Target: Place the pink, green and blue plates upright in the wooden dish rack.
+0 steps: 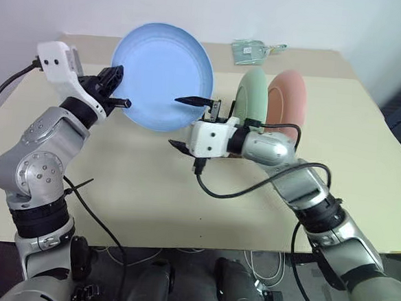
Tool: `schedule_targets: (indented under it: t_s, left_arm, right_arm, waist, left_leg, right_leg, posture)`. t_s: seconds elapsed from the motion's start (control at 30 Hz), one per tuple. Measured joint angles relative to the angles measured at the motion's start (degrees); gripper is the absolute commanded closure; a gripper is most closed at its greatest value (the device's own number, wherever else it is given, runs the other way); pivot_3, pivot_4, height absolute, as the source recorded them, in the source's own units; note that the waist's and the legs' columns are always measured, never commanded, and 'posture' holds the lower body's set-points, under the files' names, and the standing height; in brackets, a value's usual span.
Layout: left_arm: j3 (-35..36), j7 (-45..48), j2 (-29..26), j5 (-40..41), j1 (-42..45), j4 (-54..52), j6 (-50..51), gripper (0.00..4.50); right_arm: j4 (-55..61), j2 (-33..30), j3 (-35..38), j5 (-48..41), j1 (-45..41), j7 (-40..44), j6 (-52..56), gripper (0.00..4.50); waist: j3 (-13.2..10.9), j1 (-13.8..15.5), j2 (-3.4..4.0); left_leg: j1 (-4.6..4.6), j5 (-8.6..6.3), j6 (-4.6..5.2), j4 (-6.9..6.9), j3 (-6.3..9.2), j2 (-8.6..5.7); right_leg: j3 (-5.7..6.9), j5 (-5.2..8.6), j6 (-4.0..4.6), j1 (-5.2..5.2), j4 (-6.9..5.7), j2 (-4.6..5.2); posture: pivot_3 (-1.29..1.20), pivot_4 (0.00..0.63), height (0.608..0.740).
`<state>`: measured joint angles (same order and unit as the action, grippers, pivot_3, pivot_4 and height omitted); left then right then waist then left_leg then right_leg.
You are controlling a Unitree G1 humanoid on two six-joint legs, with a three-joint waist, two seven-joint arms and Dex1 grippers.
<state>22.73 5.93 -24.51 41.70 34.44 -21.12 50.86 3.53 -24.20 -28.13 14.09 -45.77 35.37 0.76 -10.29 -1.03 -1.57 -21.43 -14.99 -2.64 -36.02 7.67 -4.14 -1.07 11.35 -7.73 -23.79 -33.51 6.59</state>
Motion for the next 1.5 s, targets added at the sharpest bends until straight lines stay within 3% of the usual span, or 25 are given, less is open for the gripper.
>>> schedule_targets:
  t_s: [0.07,0.27,0.37,0.5,0.63,0.73,0.8,0.9,1.0,1.1,1.27,1.5]
  left_arm:
    - [0.1,-0.2,-0.2,0.9,1.3,-0.3,0.2,4.5]
    - [0.8,-1.6,-0.2,3.7,1.5,-1.0,1.7,4.5]
    - [2.1,-2.6,1.0,5.6,1.5,-0.9,2.0,3.44]
    - [6.2,-4.9,6.8,11.4,3.4,-0.3,-2.4,1.48]
    - [12.0,-9.4,6.8,11.1,8.9,2.7,-12.6,1.48]
    - [10.1,-5.5,-0.9,1.8,1.5,5.4,-18.9,1.48]
    - [8.1,-2.5,-2.2,-2.7,-3.6,7.5,-21.2,1.48]
    - [1.5,3.9,-4.3,-9.6,-12.0,8.6,-25.7,1.48]
    - [-9.2,12.0,-6.6,-16.7,-22.3,8.5,-30.0,1.48]
    - [-15.9,17.0,-5.1,-18.7,-26.9,8.5,-31.0,1.48]
    - [-17.5,21.3,-4.2,-18.9,-27.8,5.9,-33.1,1.48]
    - [-18.0,23.4,-3.4,-18.8,-29.0,5.7,-33.1,1.48]
  right_arm:
    - [-2.5,0.7,-0.4,3.2,-0.7,-1.4,-2.3,1.38]
    - [-5.2,1.3,-0.6,8.6,-0.7,-2.9,-6.7,4.48]
    - [-5.1,1.5,-0.6,9.9,-0.7,-3.0,-8.1,4.5]
    - [-5.2,2.8,0.6,9.8,0.3,-4.0,-8.1,4.5]
    - [-3.9,6.4,4.5,4.5,2.5,-4.3,-6.2,4.5]
    - [2.8,11.2,11.5,-7.5,5.8,-3.3,1.2,4.5]
    - [7.3,13.2,15.6,-14.8,6.6,-3.0,7.1,4.5]
    - [14.7,18.4,21.2,-29.2,8.7,-4.9,20.0,4.5]
    - [20.5,24.4,29.5,-45.9,10.6,-13.3,34.2,4.5]
    - [22.4,26.3,34.7,-55.3,10.7,-21.4,42.2,4.5]
    - [22.9,27.0,37.7,-62.1,10.7,-30.1,47.2,4.5]
    - [22.2,26.2,37.7,-64.5,11.1,-35.1,49.1,4.5]
  waist:
    - [0.0,0.2,0.0]
    - [0.0,0.1,0.0]
    - [0.0,0.1,0.0]
    - [0.0,0.3,-0.07]
    - [0.0,0.1,-0.06]
    - [0.0,-0.3,0.05]
    - [0.0,0.1,0.03]
    - [0.0,0.5,0.01]
    - [0.0,0.4,0.15]
    - [0.0,0.3,0.16]
    - [0.0,0.0,0.34]
    - [0.0,0.0,0.34]
  left_leg:
    - [0.0,0.0,0.0,0.0,0.03,-0.01]
    - [0.01,0.01,-0.01,0.02,0.06,0.0]
    - [0.02,0.01,-0.02,0.02,0.07,0.0]
    - [-0.01,0.03,-0.05,-0.02,0.1,0.0]
    - [0.07,0.05,-0.09,0.06,0.07,0.01]
    - [0.14,0.11,-0.19,0.15,0.01,0.04]
    - [0.06,0.04,-0.07,0.08,0.05,0.04]
    - [0.02,0.03,-0.05,0.06,0.15,0.02]
    - [0.04,0.02,-0.03,0.11,0.14,0.02]
    - [-0.08,0.02,-0.04,0.13,0.15,0.07]
    - [-0.03,0.02,-0.03,0.21,0.03,0.08]
    - [-0.04,0.03,-0.02,0.16,0.01,0.07]
  right_leg:
    - [0.0,0.0,0.0,0.02,0.02,0.0]
    - [0.0,0.0,0.0,0.02,0.0,-0.02]
    - [0.0,0.0,0.0,0.02,-0.01,-0.03]
    - [0.01,0.0,0.01,0.03,0.0,-0.03]
    - [-0.02,-0.01,0.02,0.04,0.01,-0.05]
    - [-0.17,-0.02,0.03,0.0,-0.09,-0.13]
    - [-0.13,-0.03,0.06,-0.02,-0.09,-0.14]
    - [-0.09,-0.03,0.09,0.04,-0.06,-0.13]
    - [-0.17,0.05,0.29,-0.01,-0.07,-0.11]
    - [-0.15,0.03,0.34,-0.28,-0.16,-0.14]
    - [-0.21,0.06,0.39,-0.44,-0.39,-0.13]
    - [-0.2,0.03,0.31,-0.45,-0.46,-0.13]
  posture:
    - [0.0,0.15,0.74]
    - [0.0,0.15,0.74]
    - [0.0,0.15,0.74]
    - [0.0,0.15,0.74]
    - [0.0,0.15,0.74]
    - [0.0,0.15,0.74]
    - [0.0,0.15,0.74]
    - [0.0,0.15,0.74]
    - [0.0,0.15,0.74]
    - [0.0,0.15,0.74]
    - [0.0,0.15,0.74]
    - [0.0,0.15,0.74]
